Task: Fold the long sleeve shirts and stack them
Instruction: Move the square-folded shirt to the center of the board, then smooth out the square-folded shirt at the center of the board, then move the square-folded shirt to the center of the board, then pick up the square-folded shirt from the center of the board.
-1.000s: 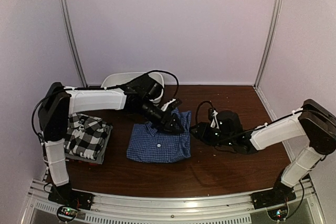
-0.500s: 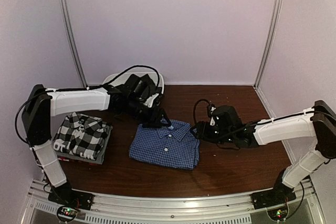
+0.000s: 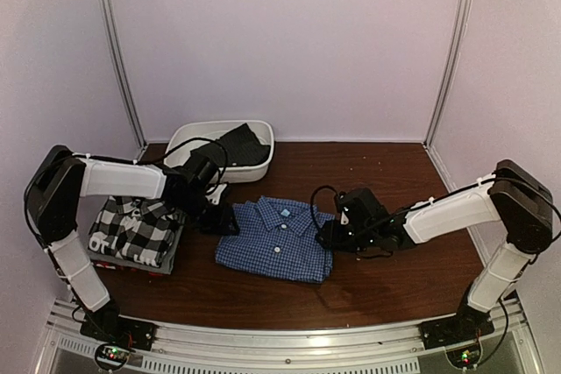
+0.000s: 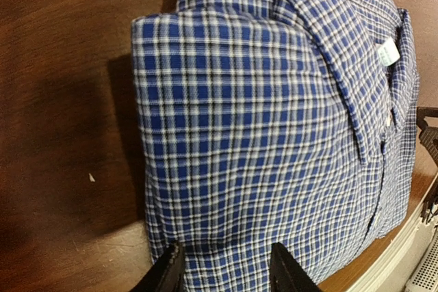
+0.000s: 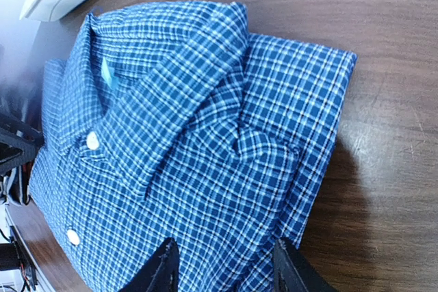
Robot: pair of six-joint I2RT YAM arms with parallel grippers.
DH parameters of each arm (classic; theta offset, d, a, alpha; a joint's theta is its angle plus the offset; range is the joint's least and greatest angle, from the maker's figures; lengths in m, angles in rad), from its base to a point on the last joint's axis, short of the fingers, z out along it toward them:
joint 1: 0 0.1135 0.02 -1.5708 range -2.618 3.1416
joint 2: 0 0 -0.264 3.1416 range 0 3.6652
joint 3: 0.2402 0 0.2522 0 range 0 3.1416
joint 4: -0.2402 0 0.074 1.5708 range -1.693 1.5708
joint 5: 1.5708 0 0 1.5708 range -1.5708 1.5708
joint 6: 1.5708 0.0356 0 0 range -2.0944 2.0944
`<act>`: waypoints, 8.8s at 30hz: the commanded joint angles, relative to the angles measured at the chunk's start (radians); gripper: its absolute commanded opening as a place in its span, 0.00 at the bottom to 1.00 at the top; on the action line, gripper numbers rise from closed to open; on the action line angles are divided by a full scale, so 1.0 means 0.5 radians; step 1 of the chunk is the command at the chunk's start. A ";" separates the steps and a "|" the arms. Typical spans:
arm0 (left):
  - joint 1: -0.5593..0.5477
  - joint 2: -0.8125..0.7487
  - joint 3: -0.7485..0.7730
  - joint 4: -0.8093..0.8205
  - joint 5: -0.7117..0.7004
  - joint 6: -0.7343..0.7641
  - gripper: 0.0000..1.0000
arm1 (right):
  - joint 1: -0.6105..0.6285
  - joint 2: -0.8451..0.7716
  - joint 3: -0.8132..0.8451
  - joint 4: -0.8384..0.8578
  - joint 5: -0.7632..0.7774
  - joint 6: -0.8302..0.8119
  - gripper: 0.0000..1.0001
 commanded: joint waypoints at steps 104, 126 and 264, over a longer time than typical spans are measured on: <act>-0.160 -0.667 -0.294 -0.235 -0.564 -0.319 0.33 | -0.536 0.019 0.061 -0.328 -0.030 -0.493 0.00; -0.160 -0.427 -0.120 -0.432 -0.879 -0.254 0.34 | -1.433 -0.160 0.262 -0.799 -0.085 -0.967 0.32; -0.636 1.530 2.244 -0.432 -0.272 -0.133 0.61 | -1.466 -0.396 -0.246 -0.565 -0.145 -0.850 0.81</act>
